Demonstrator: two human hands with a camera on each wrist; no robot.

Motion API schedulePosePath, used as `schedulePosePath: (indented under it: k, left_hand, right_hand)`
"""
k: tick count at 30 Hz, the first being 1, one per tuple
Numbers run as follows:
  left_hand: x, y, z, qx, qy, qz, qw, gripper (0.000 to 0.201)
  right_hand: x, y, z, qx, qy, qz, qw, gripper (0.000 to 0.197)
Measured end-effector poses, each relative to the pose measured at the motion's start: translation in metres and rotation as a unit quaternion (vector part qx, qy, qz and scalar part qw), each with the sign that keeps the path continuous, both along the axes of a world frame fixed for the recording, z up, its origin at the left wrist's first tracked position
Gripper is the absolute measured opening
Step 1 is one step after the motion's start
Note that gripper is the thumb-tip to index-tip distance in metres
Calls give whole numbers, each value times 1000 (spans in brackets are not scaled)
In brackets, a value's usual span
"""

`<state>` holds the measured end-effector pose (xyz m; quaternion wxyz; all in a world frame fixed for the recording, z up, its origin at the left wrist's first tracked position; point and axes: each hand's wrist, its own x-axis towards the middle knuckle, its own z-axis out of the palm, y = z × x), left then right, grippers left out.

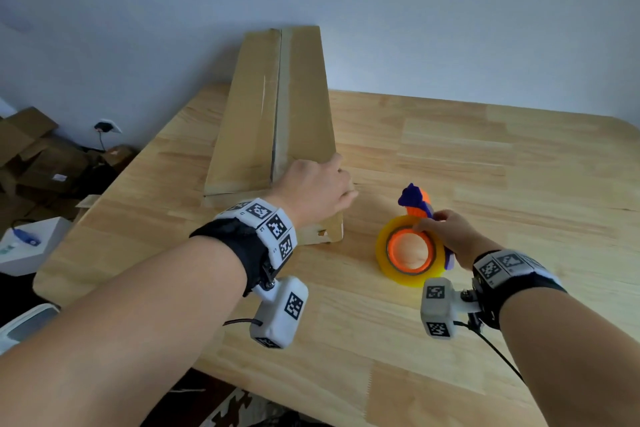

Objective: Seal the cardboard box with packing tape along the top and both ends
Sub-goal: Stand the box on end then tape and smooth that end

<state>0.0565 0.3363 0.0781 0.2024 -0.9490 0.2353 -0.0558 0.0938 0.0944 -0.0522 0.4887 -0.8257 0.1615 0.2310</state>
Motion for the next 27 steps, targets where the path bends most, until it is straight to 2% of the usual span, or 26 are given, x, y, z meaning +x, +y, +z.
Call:
schedulePosePath:
  k: [3,5,6,7,9,10,11,14,17,20,22,25,27]
  left_hand:
    - [0,-4,4,5,-9,-7,1000,49]
    - [2,-4,4,15,-1,-10,1000,50]
    - [2,-4,5,16,3,-12,1000,50]
    - [2,-4,6,17,4,-16,1000,51]
    - [3,-4,7,23,2,-18,1000,51]
    - [3,-4,7,25,2,-14,1000,50]
    - [2,-4,8,28,1,-9,1000,50]
    - [0,-5,11,21,3,9,1000,49]
    - [-3,8,6,-36,20,23,999,52]
    - [-9,42,2,-115,51,39,991,61]
    - [-16,74,0,-133,69,54,987,69]
    - [-26,118,-3,-131,89,81,984,80]
    - [-28,136,-7,-135,96,83,983,83]
  right_hand:
    - [0,-3,0,-46,-13,11,999,39]
    - [-2,0,5,-149,-33,57,987,57]
    - [-2,5,9,-215,-80,87,970,71]
    - [-3,13,16,-230,-150,110,955,82]
    - [-9,40,38,-113,-260,151,947,94]
    - [-11,56,48,-55,-281,174,942,96]
    - [-14,71,57,-35,-288,194,937,97]
    - [-16,102,67,-72,-317,184,928,85]
    - [-18,114,67,-126,-327,167,922,62]
    - [-21,118,64,-165,-345,176,907,45]
    - [-22,117,65,-197,-348,178,899,40]
    - [-21,116,69,-238,-304,149,910,38]
    - [-21,118,73,-258,-249,146,922,29]
